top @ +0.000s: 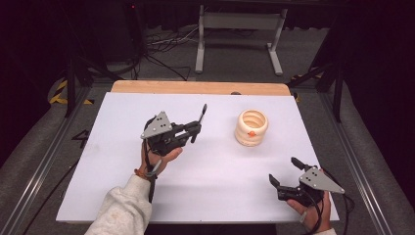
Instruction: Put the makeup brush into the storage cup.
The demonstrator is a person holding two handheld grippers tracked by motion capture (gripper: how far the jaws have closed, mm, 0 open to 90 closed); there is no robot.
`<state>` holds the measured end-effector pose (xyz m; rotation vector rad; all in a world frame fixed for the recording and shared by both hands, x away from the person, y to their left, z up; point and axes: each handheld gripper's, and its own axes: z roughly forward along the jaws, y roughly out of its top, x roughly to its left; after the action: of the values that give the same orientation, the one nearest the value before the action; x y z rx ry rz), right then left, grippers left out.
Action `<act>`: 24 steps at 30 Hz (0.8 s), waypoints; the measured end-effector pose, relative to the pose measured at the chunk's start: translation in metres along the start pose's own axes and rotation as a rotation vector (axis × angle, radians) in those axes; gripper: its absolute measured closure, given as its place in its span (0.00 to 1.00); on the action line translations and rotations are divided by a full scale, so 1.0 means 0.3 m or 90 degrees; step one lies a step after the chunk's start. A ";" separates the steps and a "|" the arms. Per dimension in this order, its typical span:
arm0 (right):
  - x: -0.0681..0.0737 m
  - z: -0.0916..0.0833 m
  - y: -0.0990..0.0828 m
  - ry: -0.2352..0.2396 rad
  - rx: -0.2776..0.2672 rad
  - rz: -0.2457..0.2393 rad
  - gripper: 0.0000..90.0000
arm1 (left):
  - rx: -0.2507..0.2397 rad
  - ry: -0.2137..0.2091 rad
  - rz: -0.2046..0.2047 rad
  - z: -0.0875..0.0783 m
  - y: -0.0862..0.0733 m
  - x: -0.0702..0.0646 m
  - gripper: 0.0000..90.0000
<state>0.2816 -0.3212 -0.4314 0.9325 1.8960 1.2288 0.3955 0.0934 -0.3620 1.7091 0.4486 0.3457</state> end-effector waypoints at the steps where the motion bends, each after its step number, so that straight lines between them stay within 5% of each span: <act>1: 0.000 0.000 0.000 0.000 0.000 0.000 0.08 | -0.005 -0.003 0.002 0.011 0.003 0.002 0.89; 24: -0.003 -0.001 0.002 0.004 -0.008 -0.004 0.08 | -0.090 -0.096 -0.007 0.284 0.100 0.021 0.89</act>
<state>0.2819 -0.3219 -0.4305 0.9166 1.8930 1.2387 0.4438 0.0180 -0.3482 1.5810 0.3150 0.2339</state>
